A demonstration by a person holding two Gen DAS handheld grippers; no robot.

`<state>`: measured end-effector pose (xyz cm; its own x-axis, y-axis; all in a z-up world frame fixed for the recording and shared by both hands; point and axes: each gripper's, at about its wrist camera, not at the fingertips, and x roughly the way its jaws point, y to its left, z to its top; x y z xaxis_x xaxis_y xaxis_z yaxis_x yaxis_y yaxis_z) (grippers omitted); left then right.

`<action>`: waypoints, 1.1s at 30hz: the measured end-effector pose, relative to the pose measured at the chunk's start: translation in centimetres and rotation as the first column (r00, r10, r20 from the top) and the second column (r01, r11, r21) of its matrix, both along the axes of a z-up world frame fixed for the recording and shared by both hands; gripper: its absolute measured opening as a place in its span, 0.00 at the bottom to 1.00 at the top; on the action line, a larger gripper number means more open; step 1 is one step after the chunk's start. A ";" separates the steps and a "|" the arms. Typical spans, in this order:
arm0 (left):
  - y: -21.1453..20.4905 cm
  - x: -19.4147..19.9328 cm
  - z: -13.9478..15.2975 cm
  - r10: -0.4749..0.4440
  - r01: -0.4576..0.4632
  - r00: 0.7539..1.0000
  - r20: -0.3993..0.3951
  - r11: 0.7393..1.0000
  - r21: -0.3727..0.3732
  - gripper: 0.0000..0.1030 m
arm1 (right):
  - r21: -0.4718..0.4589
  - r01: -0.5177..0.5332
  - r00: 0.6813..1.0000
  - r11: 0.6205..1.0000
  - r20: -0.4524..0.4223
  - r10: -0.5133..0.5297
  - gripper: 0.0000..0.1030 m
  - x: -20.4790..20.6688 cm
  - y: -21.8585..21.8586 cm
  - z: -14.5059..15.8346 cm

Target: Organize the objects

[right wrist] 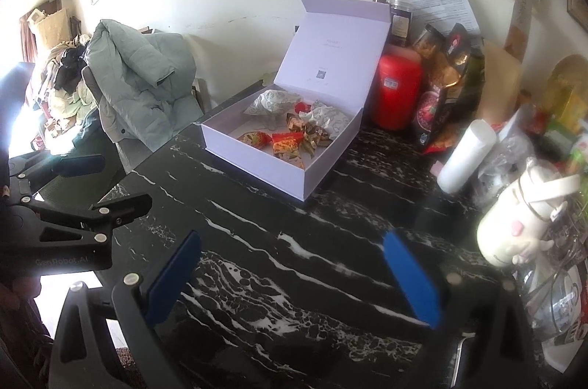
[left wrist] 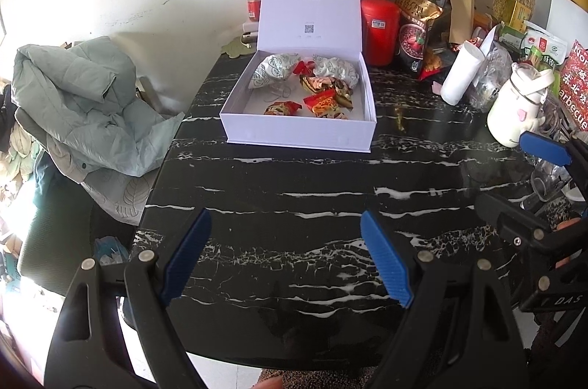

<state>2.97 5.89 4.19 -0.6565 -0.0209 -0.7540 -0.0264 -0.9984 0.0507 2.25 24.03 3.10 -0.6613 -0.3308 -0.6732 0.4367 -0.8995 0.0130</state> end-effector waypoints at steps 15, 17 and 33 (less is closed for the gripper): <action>-0.6 -0.2 1.0 0.016 -0.016 1.000 -0.023 1.000 0.008 0.81 | 0.007 -0.003 1.000 1.000 -0.013 0.003 0.98 -0.4 -0.7 0.8; -0.6 -0.2 1.1 0.014 -0.014 1.000 -0.026 1.000 0.008 0.81 | 0.008 -0.001 1.000 1.000 -0.011 0.001 0.98 -0.5 -0.7 0.8; -0.8 -0.2 1.2 0.016 -0.016 0.999 -0.028 1.000 0.011 0.81 | 0.013 -0.008 1.000 1.000 0.000 0.008 0.98 -1.1 -1.2 0.6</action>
